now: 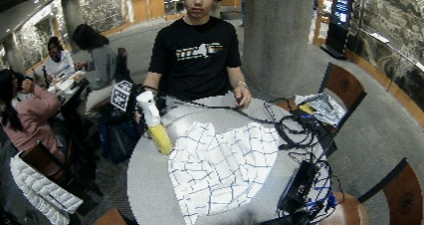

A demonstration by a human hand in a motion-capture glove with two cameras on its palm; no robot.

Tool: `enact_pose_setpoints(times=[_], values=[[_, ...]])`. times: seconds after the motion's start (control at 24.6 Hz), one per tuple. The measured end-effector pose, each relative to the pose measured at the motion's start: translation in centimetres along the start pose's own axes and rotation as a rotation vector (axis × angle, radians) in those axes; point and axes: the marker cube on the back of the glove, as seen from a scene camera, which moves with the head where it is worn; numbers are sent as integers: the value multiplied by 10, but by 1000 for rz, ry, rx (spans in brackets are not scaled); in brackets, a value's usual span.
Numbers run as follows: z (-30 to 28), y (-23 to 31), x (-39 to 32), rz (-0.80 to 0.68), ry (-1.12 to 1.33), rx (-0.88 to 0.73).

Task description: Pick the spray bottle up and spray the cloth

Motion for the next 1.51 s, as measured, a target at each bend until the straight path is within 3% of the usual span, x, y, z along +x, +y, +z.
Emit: enact_pose_setpoints(times=[0.98,1.51], values=[[3,-12,-1,-63,-100,223],[13,-10,-3,1,-110,54]])
